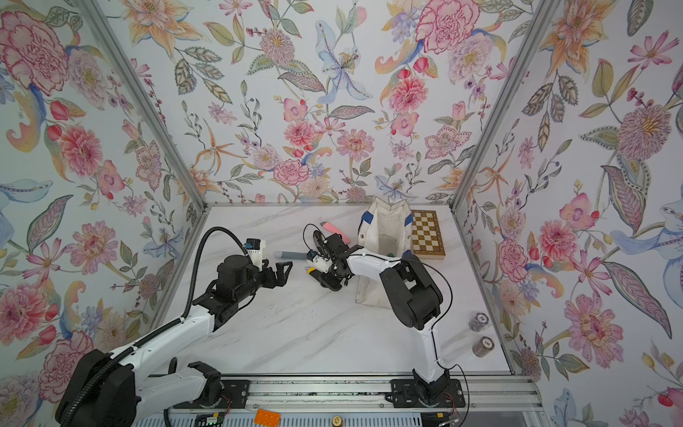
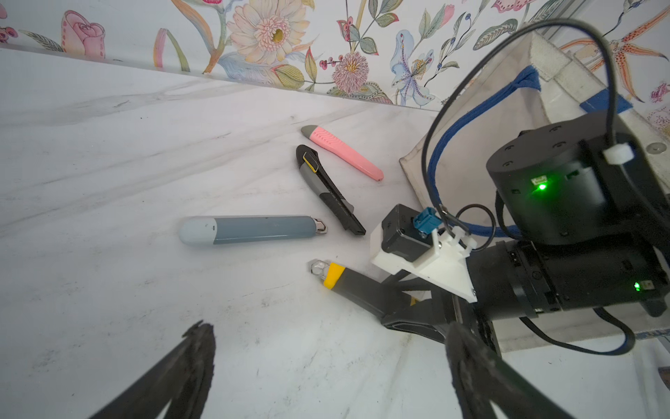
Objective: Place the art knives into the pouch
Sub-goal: Pick up the utility knife at the center of the board, then place the utility knife in the pouch.
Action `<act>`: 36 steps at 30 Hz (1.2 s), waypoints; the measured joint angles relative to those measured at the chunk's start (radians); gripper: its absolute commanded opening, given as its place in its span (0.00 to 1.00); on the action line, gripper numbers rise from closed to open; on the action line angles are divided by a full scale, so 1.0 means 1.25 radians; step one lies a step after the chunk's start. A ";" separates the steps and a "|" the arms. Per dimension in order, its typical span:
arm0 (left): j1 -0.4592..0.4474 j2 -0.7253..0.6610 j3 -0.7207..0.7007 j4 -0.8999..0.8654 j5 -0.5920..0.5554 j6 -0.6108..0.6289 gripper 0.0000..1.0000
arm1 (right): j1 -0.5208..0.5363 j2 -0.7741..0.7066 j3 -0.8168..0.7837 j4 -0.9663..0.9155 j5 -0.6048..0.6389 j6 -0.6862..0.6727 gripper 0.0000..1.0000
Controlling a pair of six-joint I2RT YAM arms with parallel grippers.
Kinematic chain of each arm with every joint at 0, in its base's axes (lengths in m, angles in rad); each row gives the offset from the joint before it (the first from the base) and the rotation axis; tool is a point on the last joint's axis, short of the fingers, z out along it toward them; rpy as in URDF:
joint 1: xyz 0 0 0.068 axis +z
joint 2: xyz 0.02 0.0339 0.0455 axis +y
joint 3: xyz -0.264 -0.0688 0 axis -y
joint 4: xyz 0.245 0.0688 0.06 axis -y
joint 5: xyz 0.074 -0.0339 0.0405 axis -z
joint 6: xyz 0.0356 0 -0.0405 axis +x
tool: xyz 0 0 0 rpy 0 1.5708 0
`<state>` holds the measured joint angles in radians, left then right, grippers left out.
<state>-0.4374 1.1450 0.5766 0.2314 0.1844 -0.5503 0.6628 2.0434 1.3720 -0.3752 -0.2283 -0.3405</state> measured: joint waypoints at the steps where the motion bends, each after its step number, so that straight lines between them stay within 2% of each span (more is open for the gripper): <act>1: 0.000 -0.004 -0.005 0.005 0.000 0.000 0.99 | 0.002 -0.002 -0.006 0.013 0.000 0.012 0.21; 3: 0.000 -0.005 -0.012 0.012 0.000 0.001 0.99 | 0.008 -0.007 -0.016 0.036 0.003 0.031 0.18; 8: 0.000 -0.005 -0.013 0.014 0.000 0.006 1.00 | 0.021 -0.025 -0.023 0.082 0.015 0.083 0.18; 17: 0.000 -0.004 -0.013 0.015 0.000 0.009 0.99 | 0.021 -0.147 -0.032 0.184 0.036 0.205 0.17; 20: 0.000 -0.004 -0.013 0.015 0.000 0.009 0.99 | 0.006 -0.181 -0.023 0.195 0.023 0.260 0.14; 29: 0.000 0.026 -0.013 0.025 0.019 0.010 0.99 | -0.140 -0.306 0.020 0.210 0.042 0.350 0.11; 36: 0.000 0.075 0.020 0.021 0.038 0.029 1.00 | -0.319 -0.413 -0.028 0.229 0.079 0.421 0.09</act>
<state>-0.4374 1.2392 0.6010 0.2581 0.2314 -0.5144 0.2646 1.5269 1.3369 -0.0895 -0.1295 0.1856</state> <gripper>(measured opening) 0.994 0.384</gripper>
